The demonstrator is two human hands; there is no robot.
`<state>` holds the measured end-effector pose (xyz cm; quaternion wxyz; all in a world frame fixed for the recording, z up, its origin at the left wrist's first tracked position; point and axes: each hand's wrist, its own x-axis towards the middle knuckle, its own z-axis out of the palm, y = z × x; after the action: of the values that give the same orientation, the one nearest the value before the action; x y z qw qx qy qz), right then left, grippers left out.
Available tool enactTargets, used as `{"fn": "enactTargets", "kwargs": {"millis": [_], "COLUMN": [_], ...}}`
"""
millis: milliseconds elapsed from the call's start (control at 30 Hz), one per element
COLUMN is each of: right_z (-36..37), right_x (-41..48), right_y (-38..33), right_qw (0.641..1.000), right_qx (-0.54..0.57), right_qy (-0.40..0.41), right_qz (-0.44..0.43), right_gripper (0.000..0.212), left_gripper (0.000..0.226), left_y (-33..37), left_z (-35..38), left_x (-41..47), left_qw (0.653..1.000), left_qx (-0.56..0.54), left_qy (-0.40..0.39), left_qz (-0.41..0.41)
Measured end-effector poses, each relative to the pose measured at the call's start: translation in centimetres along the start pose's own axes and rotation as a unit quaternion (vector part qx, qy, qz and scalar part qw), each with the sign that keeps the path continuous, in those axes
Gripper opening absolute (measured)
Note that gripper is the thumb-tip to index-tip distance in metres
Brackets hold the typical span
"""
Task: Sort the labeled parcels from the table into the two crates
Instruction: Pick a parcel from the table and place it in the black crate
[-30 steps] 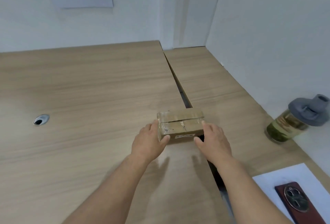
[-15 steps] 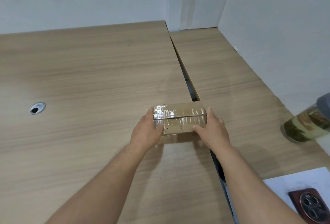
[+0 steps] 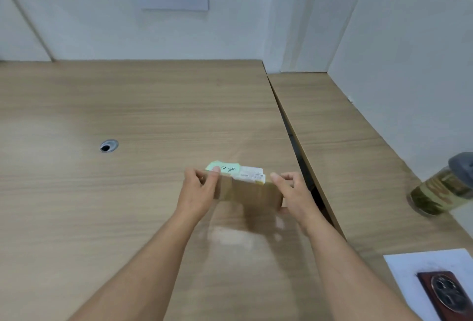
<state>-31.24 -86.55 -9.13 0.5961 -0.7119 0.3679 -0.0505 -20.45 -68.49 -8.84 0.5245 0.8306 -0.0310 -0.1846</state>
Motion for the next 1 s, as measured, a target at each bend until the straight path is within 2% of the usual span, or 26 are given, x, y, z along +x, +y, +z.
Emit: {"fn": "enactTargets", "kwargs": {"millis": [133, 200, 267, 367, 433, 500, 567, 800, 900, 1000], "right_z": [2.5, 3.9, 5.2, 7.5, 9.2, 11.2, 13.2, 19.0, 21.6, 25.2], "right_x": [-2.0, -2.9, -3.9, -5.9, -7.3, -9.1, -11.1, -16.4, -18.7, -20.9], "right_y": [-0.6, -0.9, -1.2, -1.9, -2.4, -3.1, -3.6, -4.3, -4.7, -4.9], "right_qw": [0.997, 0.996, 0.993, 0.986, 0.982, 0.980, 0.978, 0.961, 0.946, 0.941], "right_qx": [0.048, 0.053, 0.094, 0.162, 0.181, 0.178, 0.164, 0.149, 0.148, 0.189], "right_qy": [0.053, 0.070, 0.057, -0.003, -0.044, -0.085, -0.123, -0.235, -0.290, -0.280], "right_qz": [-0.007, -0.033, -0.039, -0.028, -0.027, -0.033, -0.036, 0.002, -0.001, -0.009], "right_gripper": [0.027, 0.012, 0.023, 0.062, 0.070, 0.068, 0.057, 0.025, 0.036, 0.053], "left_gripper": [0.042, 0.062, 0.078, 0.063, 0.053, 0.046, 0.040, 0.048, 0.058, 0.078], "left_y": [-0.7, -1.2, -1.7, -2.7, -3.5, -4.4, -5.6, -9.0, -10.2, -11.8], "left_z": [-3.0, -4.8, -6.9, -10.5, -12.9, -15.3, -17.3, -24.7, -27.6, -29.8], "left_x": [-2.1, -3.1, -4.1, -5.7, -6.9, -8.4, -9.6, -13.7, -15.6, -17.5], "left_qw": [0.998, 0.997, 0.997, 0.994, 0.991, 0.988, 0.983, 0.961, 0.952, 0.959], "left_qx": [-0.055, -0.060, -0.060, -0.091, -0.115, -0.131, -0.148, -0.185, -0.197, -0.185], "left_qy": [0.033, 0.036, 0.040, 0.054, 0.064, 0.079, 0.109, 0.205, 0.234, 0.214], "left_qz": [-0.019, -0.019, -0.015, -0.012, -0.013, -0.013, -0.005, 0.022, 0.022, -0.008]}}
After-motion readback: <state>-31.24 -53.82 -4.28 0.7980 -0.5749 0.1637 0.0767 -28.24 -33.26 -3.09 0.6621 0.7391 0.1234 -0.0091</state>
